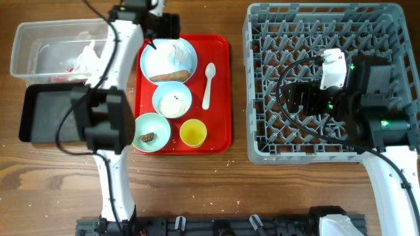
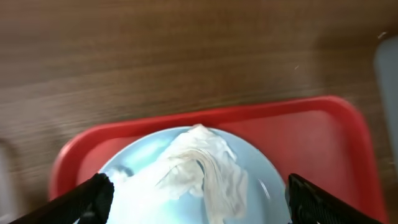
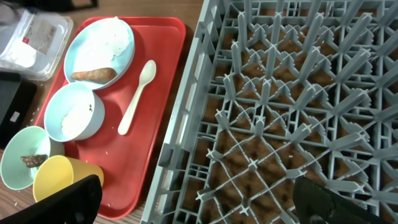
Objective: Sort waste into correct bins and load items into the dishwasher rack
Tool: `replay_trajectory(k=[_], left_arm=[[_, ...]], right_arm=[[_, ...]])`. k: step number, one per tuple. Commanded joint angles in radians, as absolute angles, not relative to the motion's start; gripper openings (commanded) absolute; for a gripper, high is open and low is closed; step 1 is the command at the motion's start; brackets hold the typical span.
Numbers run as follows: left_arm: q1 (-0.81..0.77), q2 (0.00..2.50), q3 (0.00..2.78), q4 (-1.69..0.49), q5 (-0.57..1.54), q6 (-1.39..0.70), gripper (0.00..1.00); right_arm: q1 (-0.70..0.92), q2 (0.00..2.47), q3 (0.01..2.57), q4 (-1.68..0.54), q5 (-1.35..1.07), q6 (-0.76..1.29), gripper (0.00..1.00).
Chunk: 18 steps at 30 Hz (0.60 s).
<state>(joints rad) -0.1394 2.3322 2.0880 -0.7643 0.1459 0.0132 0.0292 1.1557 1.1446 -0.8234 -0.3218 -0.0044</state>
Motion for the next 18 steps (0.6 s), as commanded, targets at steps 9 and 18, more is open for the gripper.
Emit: replay_trajectory(k=[9,18], left_arm=[[-0.159,2.503,2.094,-0.741,0.130,0.127,0.72],[-0.160,2.491,2.095,-0.782,0.130,0.124,0.04]], right_arm=[[0.033,1.163,1.164,-0.824,-0.339,0.003,1.00],[0.033,1.164,1.164,-0.832,-0.339,0.003,1.00]])
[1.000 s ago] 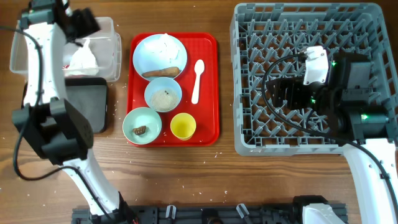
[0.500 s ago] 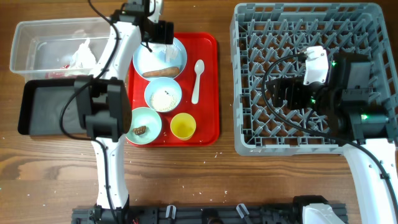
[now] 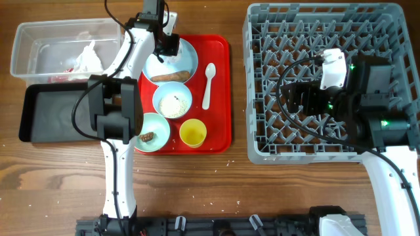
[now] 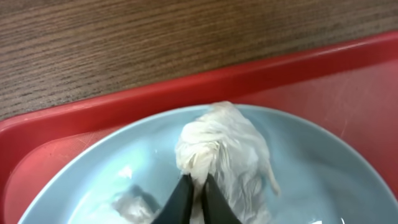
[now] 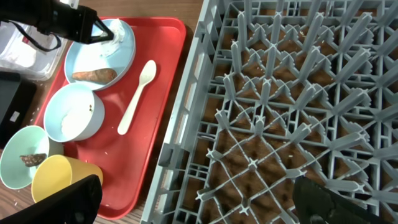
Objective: Sort waste into correct bins and load items into the dishwasher rack
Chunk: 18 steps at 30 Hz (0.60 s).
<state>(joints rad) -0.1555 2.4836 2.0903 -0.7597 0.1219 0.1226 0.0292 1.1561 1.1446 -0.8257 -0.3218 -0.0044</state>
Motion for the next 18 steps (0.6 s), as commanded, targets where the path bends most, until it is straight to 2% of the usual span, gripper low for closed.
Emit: replay_trajectory(k=[1,6,10,11,18], left_arm=[[-0.159,2.472,2.095,-0.788,0.130,0.115,0.04],[-0.139,2.260,2.135,-0.851,0.117,0.024,0.04],[-0.075,2.082,2.136,-0.955,-0.031,-0.065,0.04],[-0.018,2.057,2.136,-1.024,-0.081,-0.069,0.04],[0.183,2.138,2.052,-1.050,-0.076,-0.143,0.05]], right_arm=[[0.033,1.163,1.164,-0.833,-0.339,0.003,1.00],[0.033,1.163,1.164,-0.838,-0.339,0.003,1.00],[0.033,1.163,1.164,-0.851,-0.339,0.002,1.00],[0.033,1.164,1.164,-0.847,-0.339,0.003,1.00],[0.033,1.164,1.164,-0.828,-0.339,0.004,1.00]])
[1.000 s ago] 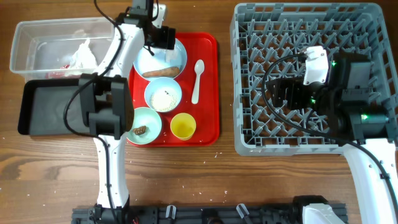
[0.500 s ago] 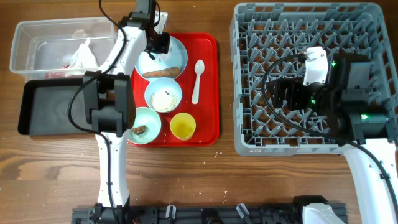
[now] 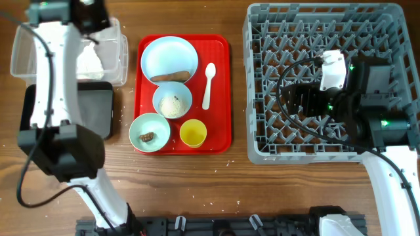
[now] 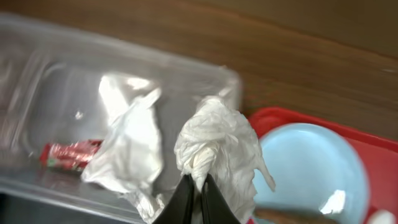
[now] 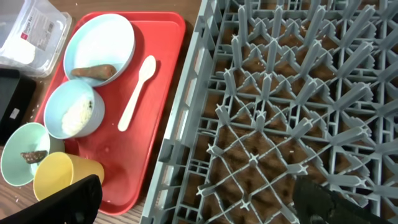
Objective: Sort waste into correct bins and load items into the dishwasher rack
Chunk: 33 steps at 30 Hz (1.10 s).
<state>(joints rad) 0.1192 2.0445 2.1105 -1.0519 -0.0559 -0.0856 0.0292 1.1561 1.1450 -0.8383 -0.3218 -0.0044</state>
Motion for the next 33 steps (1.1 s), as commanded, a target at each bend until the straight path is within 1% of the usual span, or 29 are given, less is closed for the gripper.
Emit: replay_trajectory(k=[1,2,3,4,9,10,11,13,15,17,18,22,28,30,33], left_arm=[[0.197,2.155,2.046,-1.049,-0.075,-0.144,0.13],[0.211,2.175,2.043,-1.050,-0.067,-0.144,0.41],[0.216,2.183,2.043,-1.052,-0.060,-0.144,0.81],[0.222,2.190,2.043,-1.052,-0.057,-0.143,1.00],[0.208,2.143,2.082,-1.029,-0.045,-0.139,1.00],[0.198,2.122,2.090,-1.030,-0.030,-0.136,1.00],[0.181,2.091,2.093,-1.033,0.033,-0.103,1.00],[0.123,2.045,2.093,-1.048,0.183,0.044,1.00],[0.038,2.041,2.093,-1.083,0.236,0.236,0.99],[-0.046,2.070,2.080,-1.105,0.231,0.397,0.98],[-0.092,2.099,2.069,-1.104,0.197,0.446,0.98],[-0.171,2.206,2.061,-1.105,0.078,0.465,0.97],[-0.186,2.299,2.061,-1.167,0.087,0.584,0.96],[-0.184,2.304,2.061,-1.200,0.133,0.649,0.95],[-0.183,2.310,2.061,-1.196,0.168,0.677,0.96]], right_arm=[[0.033,1.164,1.164,-0.827,-0.339,0.004,1.00],[0.033,1.164,1.164,-0.827,-0.339,0.007,1.00],[0.033,1.164,1.164,-0.827,-0.339,0.010,1.00],[0.033,1.163,1.164,-0.828,-0.339,0.011,1.00],[0.033,1.163,1.164,-0.827,-0.339,0.010,1.00],[0.033,1.163,1.164,-0.827,-0.339,0.010,1.00],[0.033,1.163,1.164,-0.827,-0.339,0.010,1.00],[0.033,1.163,1.164,-0.827,-0.339,0.010,1.00],[0.033,1.164,1.164,-0.827,-0.339,0.010,1.00],[0.033,1.163,1.164,-0.827,-0.339,0.010,1.00],[0.033,1.164,1.164,-0.827,-0.339,0.010,0.99],[0.033,1.163,1.164,-0.831,-0.339,0.009,1.00],[0.033,1.164,1.164,-0.831,-0.339,0.007,1.00],[0.033,1.164,1.164,-0.831,-0.339,0.002,1.00],[0.033,1.164,1.164,-0.831,-0.339,0.002,1.00]])
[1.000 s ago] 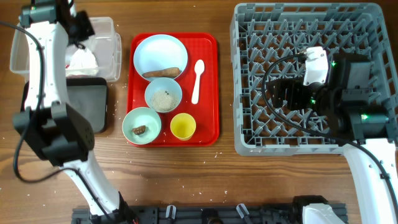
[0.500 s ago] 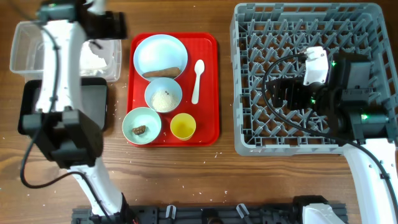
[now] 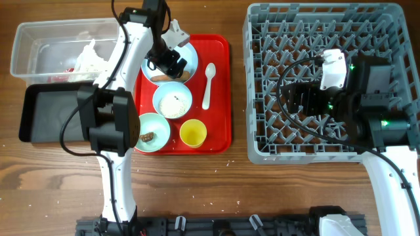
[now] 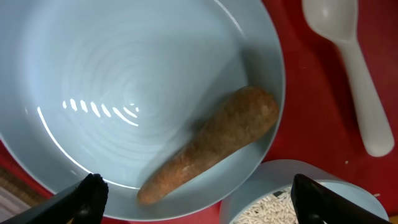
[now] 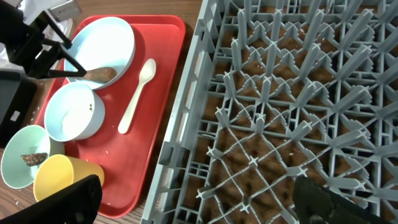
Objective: Sort waste into correct bins and load items into the dishwasher rack
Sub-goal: 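Reach the left gripper to the plate and grasp the carrot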
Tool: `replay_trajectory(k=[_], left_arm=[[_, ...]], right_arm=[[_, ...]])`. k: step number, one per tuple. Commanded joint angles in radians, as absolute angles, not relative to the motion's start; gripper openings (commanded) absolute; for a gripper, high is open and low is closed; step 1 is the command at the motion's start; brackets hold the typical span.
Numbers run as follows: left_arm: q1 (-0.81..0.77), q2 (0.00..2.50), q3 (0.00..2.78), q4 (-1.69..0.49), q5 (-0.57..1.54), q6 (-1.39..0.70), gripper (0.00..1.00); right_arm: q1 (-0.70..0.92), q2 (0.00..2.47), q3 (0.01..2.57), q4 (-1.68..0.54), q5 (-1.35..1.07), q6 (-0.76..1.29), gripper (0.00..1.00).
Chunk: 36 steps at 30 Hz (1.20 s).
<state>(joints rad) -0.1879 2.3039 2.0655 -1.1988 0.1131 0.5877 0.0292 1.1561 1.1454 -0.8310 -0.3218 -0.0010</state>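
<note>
My left gripper [image 3: 169,60] [image 4: 196,202] hangs open low over the big light-blue plate [image 3: 148,65] [image 4: 124,81] at the back of the red tray [image 3: 220,118]. A brown stick of food [image 4: 211,143] lies on the plate, between the jaws and a little ahead of them. Also on the tray are a white spoon [image 3: 208,84] [image 4: 354,74], a bowl of rice [image 3: 172,101] [image 4: 292,196], a small bowl with a brown scrap [image 3: 151,132] and a yellow cup [image 3: 193,133]. My right gripper [image 5: 196,199] is open over the grey dishwasher rack [image 3: 328,26], holding nothing.
At the far left a clear bin [image 3: 39,49] holds crumpled tissue [image 3: 85,56] and a red wrapper. A black bin [image 3: 49,115] sits just in front of it. The rack's upright tines fill the right side, under the right arm.
My left gripper held the tissue over the clear bin; now it is open above the blue plate with nothing in it. The right arm has not moved.
My left gripper stood open over a crumpled tissue on the blue plate. Then it was shut on the tissue, then held it above the clear bin. Now it is open over the plate, where only the brown food remains.
</note>
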Motion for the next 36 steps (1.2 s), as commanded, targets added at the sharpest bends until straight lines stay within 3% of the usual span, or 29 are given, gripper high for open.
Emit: replay_trajectory(k=[1,25,33,36], left_arm=[[-0.183,2.316,2.061,-1.190,0.167,0.677,0.96],[-0.181,2.421,2.067,-1.024,0.161,0.672,0.97],[-0.197,2.384,2.070,-0.930,-0.152,0.503,0.98],[-0.201,2.317,2.070,-0.924,-0.162,0.432,1.00]], right_arm=[[0.033,1.164,1.164,-0.831,-0.339,0.002,1.00],[0.033,1.242,1.164,-0.831,-0.339,0.003,1.00],[0.033,1.242,1.164,-0.831,-0.339,0.002,1.00],[0.033,1.242,1.164,-0.830,-0.339,0.004,1.00]])
